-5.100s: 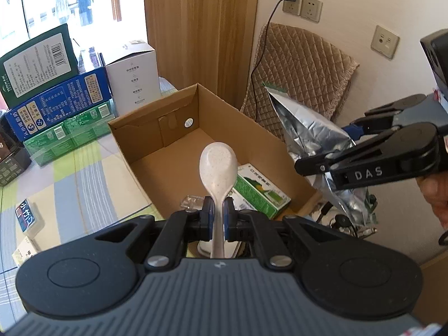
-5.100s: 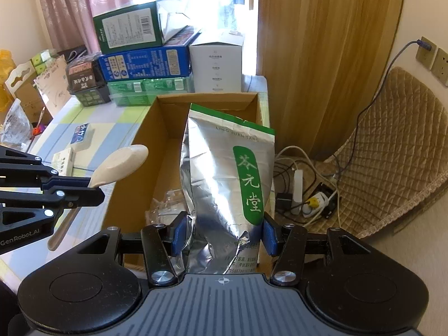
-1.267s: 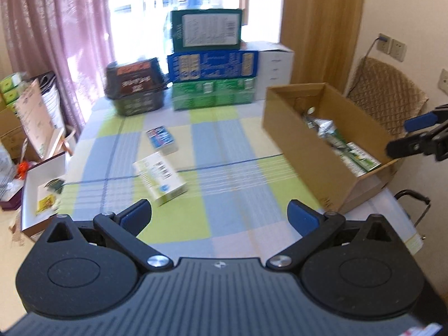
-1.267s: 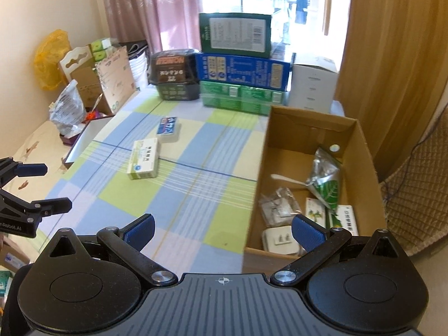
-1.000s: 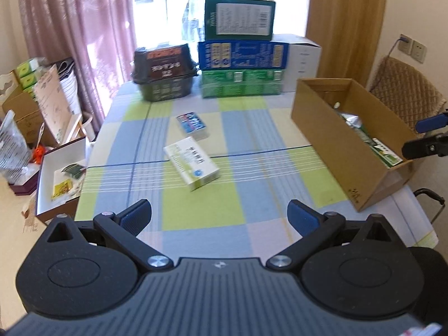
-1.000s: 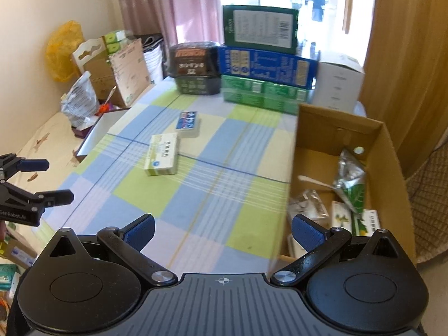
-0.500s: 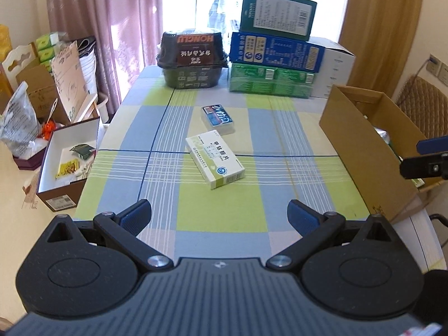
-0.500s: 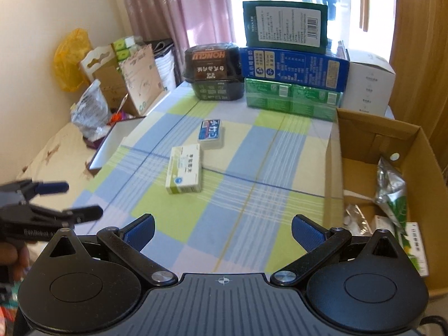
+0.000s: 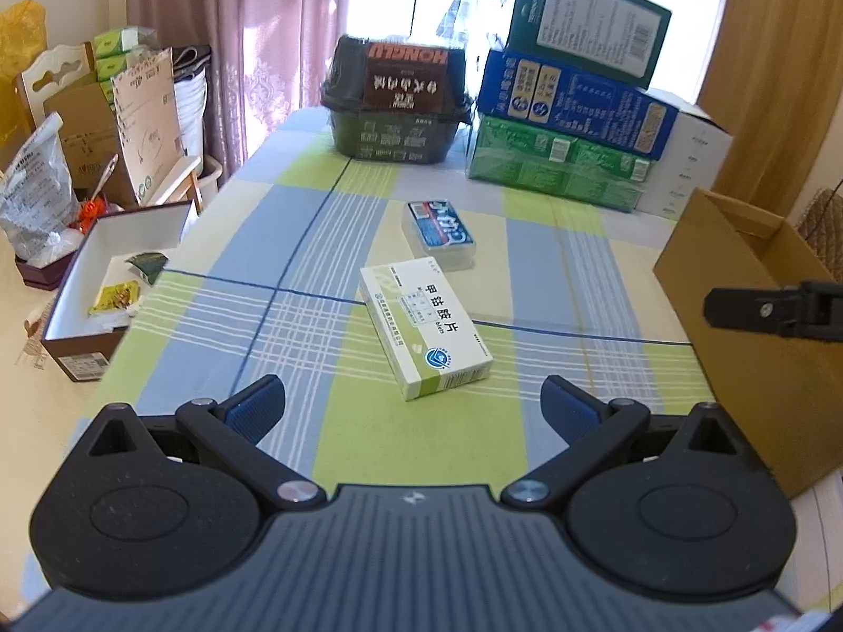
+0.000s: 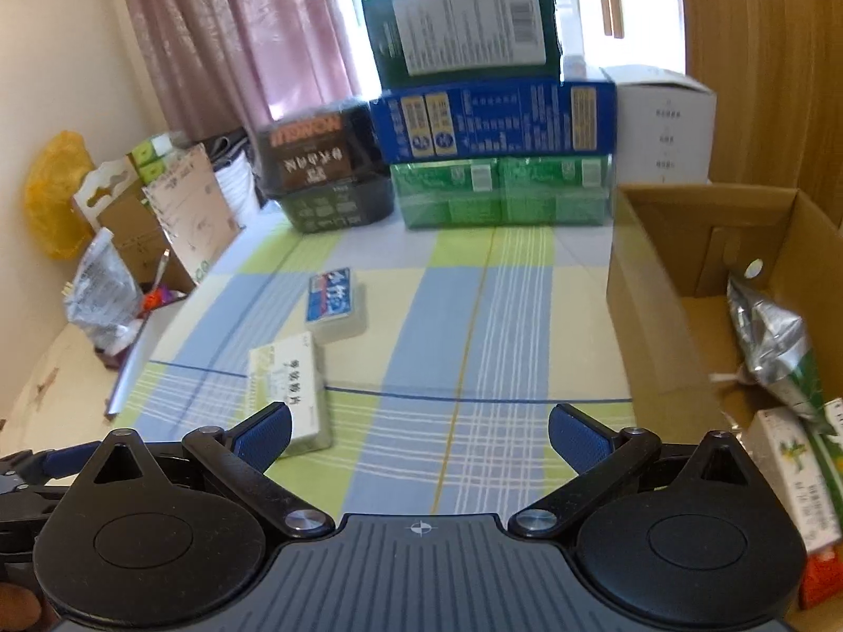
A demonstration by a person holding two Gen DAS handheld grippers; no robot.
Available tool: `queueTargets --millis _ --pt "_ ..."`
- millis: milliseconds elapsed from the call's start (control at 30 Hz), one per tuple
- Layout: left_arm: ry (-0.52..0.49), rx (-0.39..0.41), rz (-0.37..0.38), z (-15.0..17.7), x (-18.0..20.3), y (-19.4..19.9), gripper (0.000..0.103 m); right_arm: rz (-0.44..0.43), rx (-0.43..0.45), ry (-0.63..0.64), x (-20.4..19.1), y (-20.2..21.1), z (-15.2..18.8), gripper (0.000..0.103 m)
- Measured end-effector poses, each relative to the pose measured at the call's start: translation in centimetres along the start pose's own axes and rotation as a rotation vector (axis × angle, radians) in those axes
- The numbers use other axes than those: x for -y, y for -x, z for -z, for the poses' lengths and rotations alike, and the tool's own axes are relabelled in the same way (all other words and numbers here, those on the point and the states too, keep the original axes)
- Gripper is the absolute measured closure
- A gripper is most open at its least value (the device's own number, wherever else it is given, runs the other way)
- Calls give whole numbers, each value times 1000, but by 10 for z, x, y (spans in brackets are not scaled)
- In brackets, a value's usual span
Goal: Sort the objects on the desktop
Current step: 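Bring both open tools back over the table toward the remaining boxes, then grasp the white medicine box with the left tool while the right tool grasps the toothpick case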
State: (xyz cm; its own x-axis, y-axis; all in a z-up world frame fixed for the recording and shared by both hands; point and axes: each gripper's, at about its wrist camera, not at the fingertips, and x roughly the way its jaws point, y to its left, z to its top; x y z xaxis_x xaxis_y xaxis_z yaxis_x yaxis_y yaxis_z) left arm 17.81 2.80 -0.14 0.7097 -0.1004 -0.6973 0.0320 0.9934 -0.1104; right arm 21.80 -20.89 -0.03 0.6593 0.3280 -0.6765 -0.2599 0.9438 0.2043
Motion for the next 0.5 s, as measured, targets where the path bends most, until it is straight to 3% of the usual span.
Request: queueTargets --millis 133,333,500 --pt "5 -12 2 2 -1 -27 2 47 -8 13 3 -27 11 2" --pt "23 -13 -7 -1 -5 -54 2 34 -16 28 11 -51 7 2" --pt "4 -21 11 -6 4 -75 2 13 -4 -30 24 -67 -6 2"
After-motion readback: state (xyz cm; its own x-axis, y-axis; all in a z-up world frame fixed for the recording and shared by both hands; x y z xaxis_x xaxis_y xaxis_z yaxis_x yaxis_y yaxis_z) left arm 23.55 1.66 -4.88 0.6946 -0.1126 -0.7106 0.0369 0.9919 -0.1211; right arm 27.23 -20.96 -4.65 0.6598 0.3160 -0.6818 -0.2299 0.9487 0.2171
